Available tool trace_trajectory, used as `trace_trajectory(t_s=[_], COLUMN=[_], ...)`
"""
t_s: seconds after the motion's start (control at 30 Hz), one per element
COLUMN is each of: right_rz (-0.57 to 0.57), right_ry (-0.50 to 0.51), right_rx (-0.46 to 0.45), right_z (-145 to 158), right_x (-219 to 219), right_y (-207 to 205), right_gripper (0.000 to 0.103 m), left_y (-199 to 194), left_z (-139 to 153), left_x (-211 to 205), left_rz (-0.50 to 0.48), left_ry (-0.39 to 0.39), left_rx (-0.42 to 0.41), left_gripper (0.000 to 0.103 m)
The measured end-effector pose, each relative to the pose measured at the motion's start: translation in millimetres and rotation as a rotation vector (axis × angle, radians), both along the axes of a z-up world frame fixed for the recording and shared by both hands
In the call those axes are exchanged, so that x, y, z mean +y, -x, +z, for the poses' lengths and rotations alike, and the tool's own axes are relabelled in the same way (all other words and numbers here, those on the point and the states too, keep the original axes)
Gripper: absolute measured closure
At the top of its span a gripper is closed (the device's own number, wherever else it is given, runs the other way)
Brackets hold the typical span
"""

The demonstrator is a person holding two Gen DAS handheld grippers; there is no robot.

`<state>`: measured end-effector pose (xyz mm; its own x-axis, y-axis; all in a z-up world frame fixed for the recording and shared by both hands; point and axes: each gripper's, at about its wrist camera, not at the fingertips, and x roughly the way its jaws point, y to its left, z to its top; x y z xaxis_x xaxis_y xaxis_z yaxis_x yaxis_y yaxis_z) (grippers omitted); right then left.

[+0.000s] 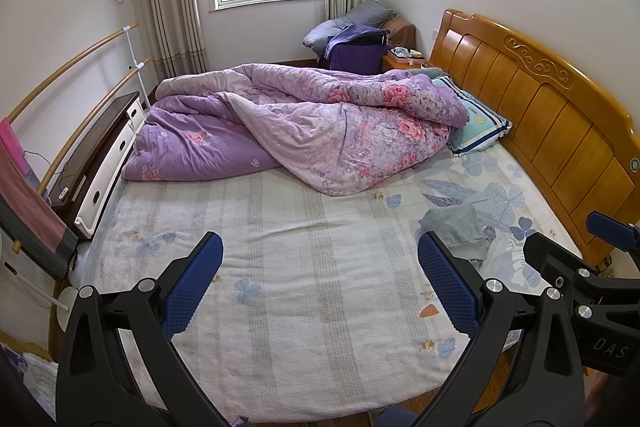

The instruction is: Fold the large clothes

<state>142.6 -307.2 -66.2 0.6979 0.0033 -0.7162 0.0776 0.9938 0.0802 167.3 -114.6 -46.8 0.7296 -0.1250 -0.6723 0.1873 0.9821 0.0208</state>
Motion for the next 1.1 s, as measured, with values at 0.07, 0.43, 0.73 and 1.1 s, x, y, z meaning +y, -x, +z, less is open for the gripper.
trace_trajectory(t_s=[0.07,0.43,0.73,1.1], right_rz=[-0.001,-0.001,0.002,0.003], right_ry=[0.001,0.000,0.000,-0.003], right_rx=[0.002,0.003,0.004,0.009], right_z=[0.3,0.2,0.7,-3.3], right_x=[-0.1,-0.5,-1.5,-5.0], right_y=[0.1,0.3,-2.1,-0.2], right_gripper=[0.008,0.008,0.008,0.008], left_y=[-0.4,-1.4,-4.3,-4.7], left_z=[0.0,-0.4,-8.0,-9.6], left_x=[0.3,-0.1,-5.3,-5.1], left_rz=[-0.001,-0.003,-0.014,-0.013], left_ry=[0.000,0.001,0.003,0.003], left_rx=[0.002,-0.003,-0.005,-0.003], left_gripper=[0.005,0.005,0.005,0.005])
